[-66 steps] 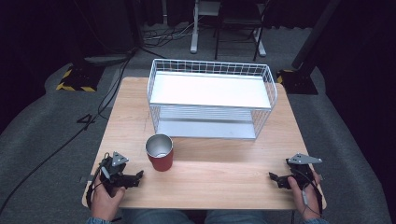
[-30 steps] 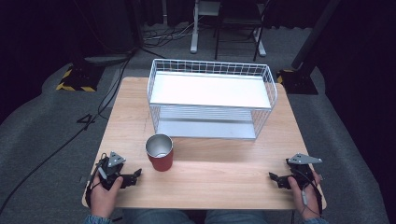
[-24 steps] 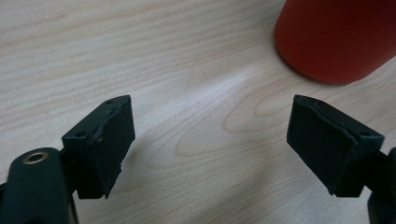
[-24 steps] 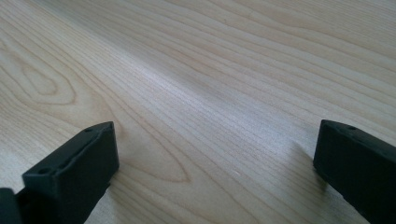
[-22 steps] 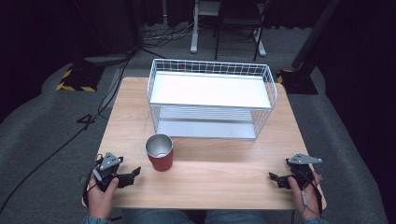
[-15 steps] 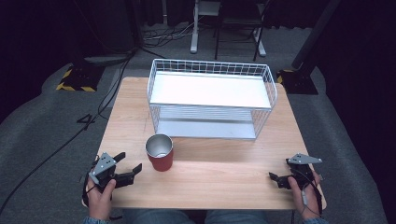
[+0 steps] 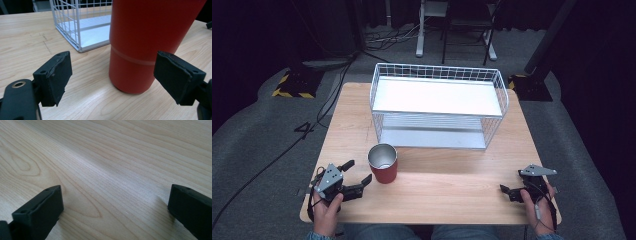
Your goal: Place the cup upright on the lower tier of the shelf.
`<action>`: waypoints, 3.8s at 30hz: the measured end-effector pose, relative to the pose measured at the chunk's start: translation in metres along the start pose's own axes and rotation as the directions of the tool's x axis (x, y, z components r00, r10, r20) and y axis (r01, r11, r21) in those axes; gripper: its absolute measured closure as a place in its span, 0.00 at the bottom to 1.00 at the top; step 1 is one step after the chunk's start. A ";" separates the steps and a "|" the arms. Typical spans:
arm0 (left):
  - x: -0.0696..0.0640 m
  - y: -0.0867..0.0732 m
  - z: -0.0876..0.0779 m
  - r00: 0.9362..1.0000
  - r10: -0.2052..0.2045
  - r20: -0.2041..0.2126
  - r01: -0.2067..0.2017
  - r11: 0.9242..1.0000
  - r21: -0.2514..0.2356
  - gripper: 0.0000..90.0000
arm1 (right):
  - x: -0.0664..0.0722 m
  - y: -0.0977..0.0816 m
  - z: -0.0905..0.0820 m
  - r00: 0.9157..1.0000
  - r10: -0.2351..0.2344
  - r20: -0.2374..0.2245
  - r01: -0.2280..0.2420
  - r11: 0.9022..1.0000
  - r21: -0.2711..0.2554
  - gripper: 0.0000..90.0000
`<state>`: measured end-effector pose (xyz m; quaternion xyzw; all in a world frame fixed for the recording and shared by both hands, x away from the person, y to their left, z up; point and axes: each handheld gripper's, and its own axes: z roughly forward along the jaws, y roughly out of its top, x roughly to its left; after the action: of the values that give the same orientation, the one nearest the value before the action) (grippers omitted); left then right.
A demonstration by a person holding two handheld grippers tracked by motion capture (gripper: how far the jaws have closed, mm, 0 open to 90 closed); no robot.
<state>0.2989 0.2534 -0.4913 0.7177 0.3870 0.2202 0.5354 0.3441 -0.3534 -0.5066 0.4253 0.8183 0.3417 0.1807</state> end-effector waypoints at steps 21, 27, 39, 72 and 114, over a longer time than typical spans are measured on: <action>-0.027 0.008 0.030 0.999 0.003 0.054 -0.005 1.000 0.029 0.17 | 0.000 0.000 0.000 1.000 -0.002 0.001 0.002 1.000 0.000 0.00; -0.033 0.011 0.040 1.000 0.016 0.013 -0.016 0.999 0.034 0.11 | 0.000 0.000 0.000 1.000 -0.002 0.001 0.002 1.000 -0.001 0.00; -0.039 0.011 0.057 0.999 0.031 -0.038 -0.030 0.999 0.031 0.07 | 0.000 0.000 0.000 1.000 0.000 0.001 0.000 1.000 0.000 0.00; -0.044 0.014 0.073 0.994 -0.018 -0.107 0.031 0.992 0.120 0.11 | 0.000 0.000 0.000 1.000 -0.001 0.001 0.001 1.000 0.000 0.00; -0.074 0.063 0.093 0.999 0.051 -0.006 -0.051 0.999 -0.016 0.12 | 0.000 0.000 0.000 1.000 0.000 0.001 0.000 1.000 0.000 0.00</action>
<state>0.3423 0.1311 -0.4554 0.7223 0.3684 0.2390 0.5342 0.3441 -0.3533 -0.5066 0.4253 0.8184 0.3415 0.1810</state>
